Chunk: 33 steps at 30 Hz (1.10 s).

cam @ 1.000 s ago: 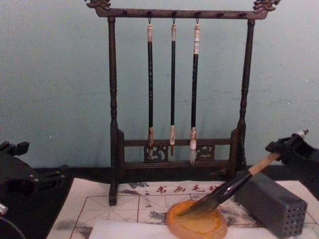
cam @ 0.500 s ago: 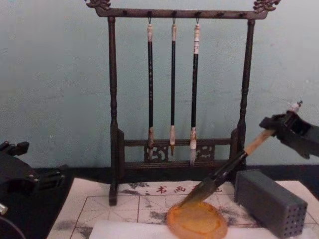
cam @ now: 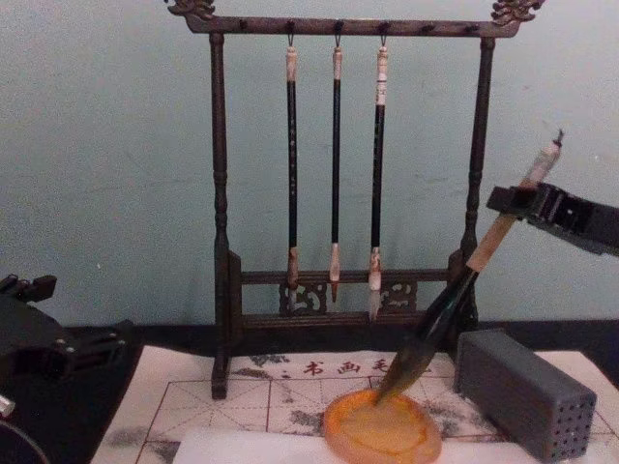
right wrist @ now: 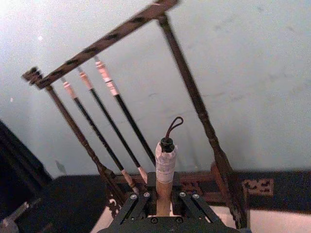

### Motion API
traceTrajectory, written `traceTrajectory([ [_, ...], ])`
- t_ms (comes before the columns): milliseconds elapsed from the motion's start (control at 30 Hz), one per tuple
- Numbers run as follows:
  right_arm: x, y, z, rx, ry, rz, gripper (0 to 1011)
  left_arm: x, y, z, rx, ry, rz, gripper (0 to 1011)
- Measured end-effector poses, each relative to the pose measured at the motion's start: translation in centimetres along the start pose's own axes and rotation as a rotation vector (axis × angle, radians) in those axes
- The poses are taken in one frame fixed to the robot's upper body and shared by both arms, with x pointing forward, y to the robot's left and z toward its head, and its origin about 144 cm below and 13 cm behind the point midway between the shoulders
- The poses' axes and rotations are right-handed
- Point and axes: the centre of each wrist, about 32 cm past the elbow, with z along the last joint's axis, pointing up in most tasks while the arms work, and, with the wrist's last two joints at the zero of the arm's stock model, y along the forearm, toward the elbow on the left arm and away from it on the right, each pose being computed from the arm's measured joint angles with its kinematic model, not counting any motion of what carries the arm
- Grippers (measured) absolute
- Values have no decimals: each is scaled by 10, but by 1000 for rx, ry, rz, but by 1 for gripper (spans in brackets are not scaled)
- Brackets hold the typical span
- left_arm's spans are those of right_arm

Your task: Pick up the brush from the inkstone, write on the paper, then place the brush back to its original position.

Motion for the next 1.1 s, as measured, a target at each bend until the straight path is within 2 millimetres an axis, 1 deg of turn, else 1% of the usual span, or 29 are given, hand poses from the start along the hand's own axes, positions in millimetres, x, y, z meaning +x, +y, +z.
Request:
traceTrajectory([
  [267,-7,-3,6,0,-160,42,181,0,0,0,0,0,0,1001],
  [433,-9,-6,7,6,-208,57,181,0,0,0,0,0,0,1001],
  [833,-16,-13,10,15,-287,94,181,0,0,0,0,0,0,1001],
  [1100,-20,-19,13,21,-305,110,181,0,0,0,0,0,0,1001],
])
